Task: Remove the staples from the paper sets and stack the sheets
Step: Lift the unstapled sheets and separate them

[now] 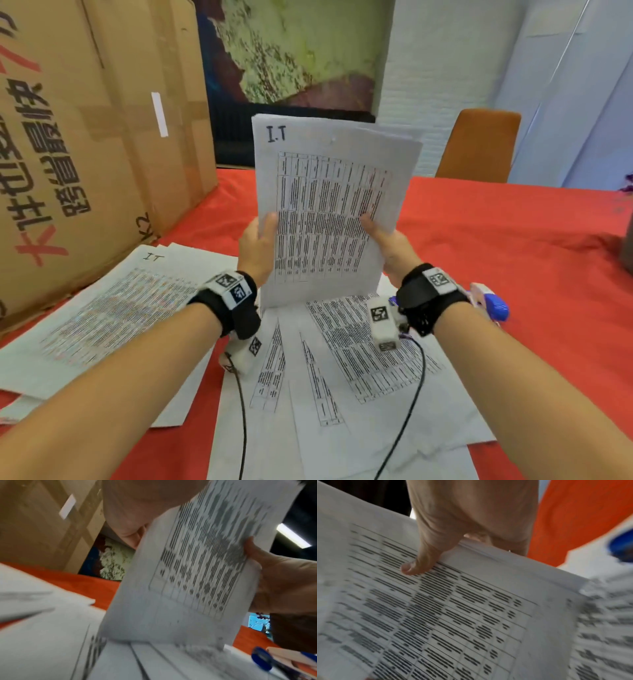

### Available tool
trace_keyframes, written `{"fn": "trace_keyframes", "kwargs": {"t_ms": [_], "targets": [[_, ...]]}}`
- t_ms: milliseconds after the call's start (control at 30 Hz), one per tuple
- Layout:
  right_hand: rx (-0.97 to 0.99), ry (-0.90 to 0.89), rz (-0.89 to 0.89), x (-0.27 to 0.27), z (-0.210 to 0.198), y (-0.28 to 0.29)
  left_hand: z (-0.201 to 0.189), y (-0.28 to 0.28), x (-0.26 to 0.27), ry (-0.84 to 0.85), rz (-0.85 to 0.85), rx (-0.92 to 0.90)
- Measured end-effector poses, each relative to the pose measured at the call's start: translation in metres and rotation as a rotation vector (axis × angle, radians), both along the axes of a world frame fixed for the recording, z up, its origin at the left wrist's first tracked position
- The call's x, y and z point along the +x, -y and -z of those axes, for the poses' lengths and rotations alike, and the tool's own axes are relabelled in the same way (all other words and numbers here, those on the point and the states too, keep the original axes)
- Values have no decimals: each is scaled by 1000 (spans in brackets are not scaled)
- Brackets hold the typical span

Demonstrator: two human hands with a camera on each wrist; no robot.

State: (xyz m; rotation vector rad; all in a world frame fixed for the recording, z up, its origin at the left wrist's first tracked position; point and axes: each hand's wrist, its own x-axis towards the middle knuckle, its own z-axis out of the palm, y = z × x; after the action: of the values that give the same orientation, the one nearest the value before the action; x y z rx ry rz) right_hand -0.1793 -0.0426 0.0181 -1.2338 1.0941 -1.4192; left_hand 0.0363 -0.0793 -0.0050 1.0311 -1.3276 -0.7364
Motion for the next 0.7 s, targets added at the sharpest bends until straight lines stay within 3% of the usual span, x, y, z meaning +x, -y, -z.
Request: {"fn": "trace_keyframes", "kwargs": {"t_ms": [233,333,467,567,700], "targets": [[-21,25,138,-8,10,17,-8,0,-6,-205,-166,-181],[-36,9,121,5,17,1,1,-6,-11,-73,-70,-192],[-108,80,177,17,14,-5,0,-4,-19,-217,-140,-208],[-166,84,176,17,-4,-1,-15,-7,-18,-114,-106,-278],[-293,-50,156,7,-35,1,-48,-10,-9,-99,-95,-373]]}}
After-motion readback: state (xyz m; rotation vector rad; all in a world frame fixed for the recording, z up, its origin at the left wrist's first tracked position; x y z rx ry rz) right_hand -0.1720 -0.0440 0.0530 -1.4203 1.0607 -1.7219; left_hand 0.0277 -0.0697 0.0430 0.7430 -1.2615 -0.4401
